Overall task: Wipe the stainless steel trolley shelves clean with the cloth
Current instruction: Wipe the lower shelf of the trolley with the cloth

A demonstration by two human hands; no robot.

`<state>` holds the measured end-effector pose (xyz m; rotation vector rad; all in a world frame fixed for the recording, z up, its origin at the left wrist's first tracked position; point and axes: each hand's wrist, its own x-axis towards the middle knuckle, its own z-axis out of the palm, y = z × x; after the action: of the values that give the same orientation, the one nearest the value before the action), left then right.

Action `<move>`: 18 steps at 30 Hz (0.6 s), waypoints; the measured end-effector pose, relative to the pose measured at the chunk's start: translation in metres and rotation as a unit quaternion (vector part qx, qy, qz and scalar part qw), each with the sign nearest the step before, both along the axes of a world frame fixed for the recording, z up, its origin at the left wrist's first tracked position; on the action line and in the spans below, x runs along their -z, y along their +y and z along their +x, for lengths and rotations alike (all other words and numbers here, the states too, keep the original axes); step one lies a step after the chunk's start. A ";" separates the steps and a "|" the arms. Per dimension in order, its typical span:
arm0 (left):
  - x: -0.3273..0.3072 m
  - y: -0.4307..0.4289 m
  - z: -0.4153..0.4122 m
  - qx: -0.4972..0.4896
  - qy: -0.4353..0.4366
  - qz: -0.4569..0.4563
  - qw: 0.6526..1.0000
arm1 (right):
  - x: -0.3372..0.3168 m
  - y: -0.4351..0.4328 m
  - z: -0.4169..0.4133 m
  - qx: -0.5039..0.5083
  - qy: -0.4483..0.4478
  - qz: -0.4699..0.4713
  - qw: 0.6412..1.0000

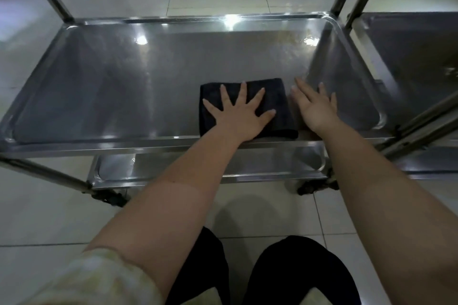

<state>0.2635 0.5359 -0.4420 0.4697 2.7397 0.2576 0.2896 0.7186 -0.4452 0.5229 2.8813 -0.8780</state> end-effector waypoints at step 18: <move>0.026 -0.116 -0.035 -0.023 0.119 -0.037 0.992 | 0.006 0.048 0.005 -0.108 -0.080 0.237 0.962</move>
<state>0.2288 0.4195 -0.4676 0.4417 2.9843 0.1165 0.2950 0.7662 -0.4512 0.2827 2.9131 -0.1026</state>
